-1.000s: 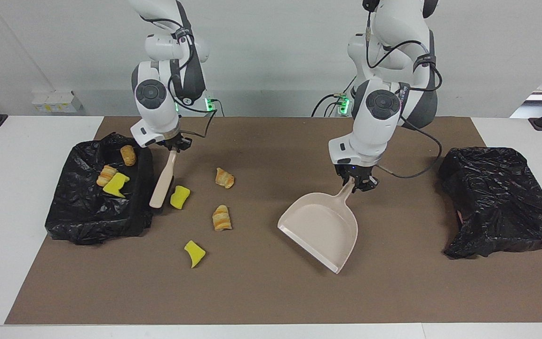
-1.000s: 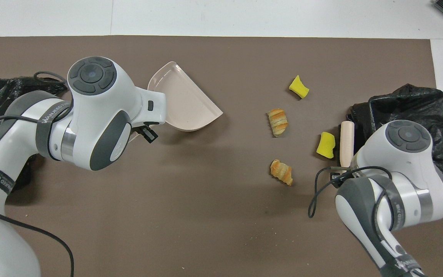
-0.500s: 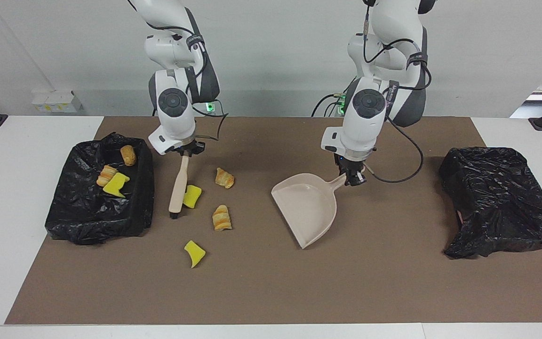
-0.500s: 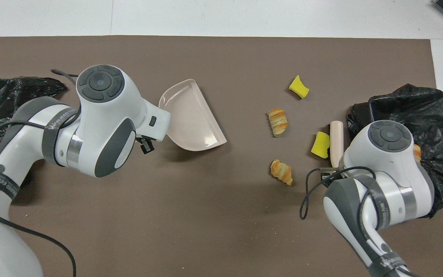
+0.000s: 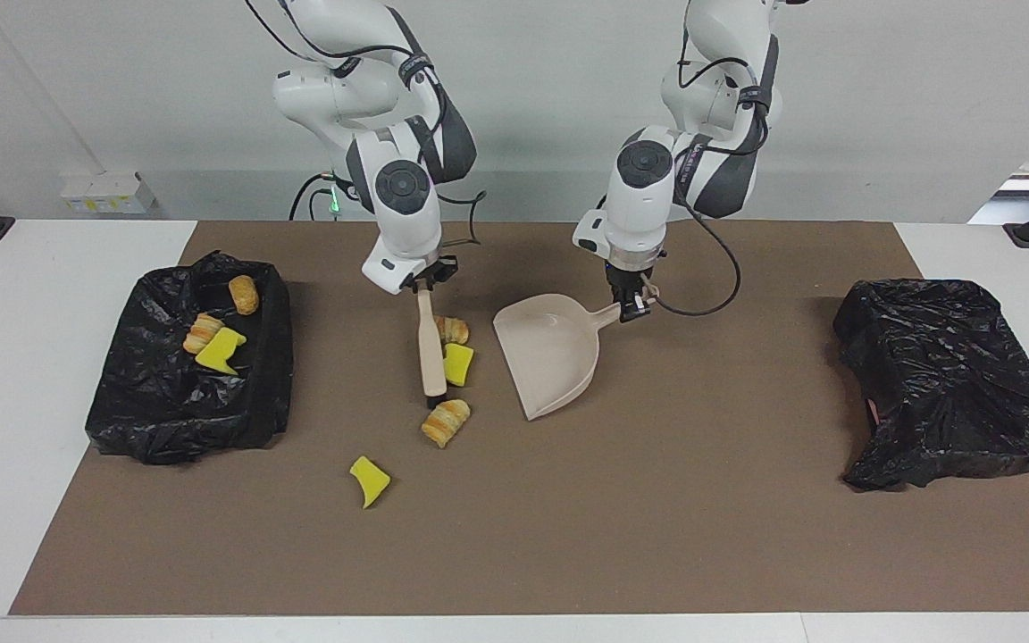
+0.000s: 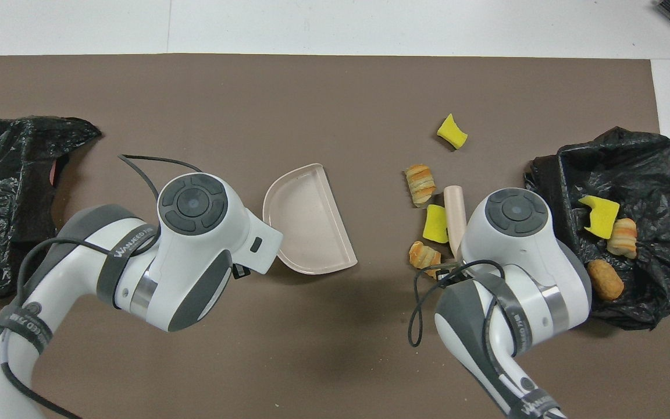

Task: Sweep and dump trash in bin
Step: 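Sweep remaining rolls and sponges into the dustpan with the right gripper's brush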

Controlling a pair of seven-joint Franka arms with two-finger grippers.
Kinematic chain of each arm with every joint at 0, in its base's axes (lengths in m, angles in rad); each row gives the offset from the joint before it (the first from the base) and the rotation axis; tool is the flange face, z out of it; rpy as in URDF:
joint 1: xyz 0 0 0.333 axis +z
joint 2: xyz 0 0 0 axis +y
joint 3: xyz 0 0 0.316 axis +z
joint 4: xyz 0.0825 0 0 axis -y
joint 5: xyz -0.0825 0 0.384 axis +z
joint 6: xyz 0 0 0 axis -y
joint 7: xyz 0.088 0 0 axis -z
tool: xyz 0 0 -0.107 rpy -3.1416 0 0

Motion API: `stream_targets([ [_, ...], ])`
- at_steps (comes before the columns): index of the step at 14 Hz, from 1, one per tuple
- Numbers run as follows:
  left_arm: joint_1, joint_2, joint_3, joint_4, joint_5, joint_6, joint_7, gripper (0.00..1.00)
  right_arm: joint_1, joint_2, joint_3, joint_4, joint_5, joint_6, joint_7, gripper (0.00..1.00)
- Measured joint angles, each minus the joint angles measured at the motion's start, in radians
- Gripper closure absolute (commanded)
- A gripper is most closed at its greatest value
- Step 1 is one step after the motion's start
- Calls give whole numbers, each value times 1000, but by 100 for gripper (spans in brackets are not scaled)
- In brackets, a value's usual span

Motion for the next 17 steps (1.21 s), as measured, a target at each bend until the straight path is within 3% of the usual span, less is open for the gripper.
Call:
stream_targets([
  [5,-16,-8,-1,-35,1,52,0,100,101,32,2,97,100,0,-18,100],
  [9,-16,-15,0,-49,1,68,0,100,100,66,-6,182,92,-39,-18,100],
  [13,-17,-18,-3,-55,31,68,4,100,29,66,-19,231,-66,-140,-20,100],
  [17,-31,-39,-4,-82,42,68,4,100,-74,81,-21,253,-272,-145,-91,100],
])
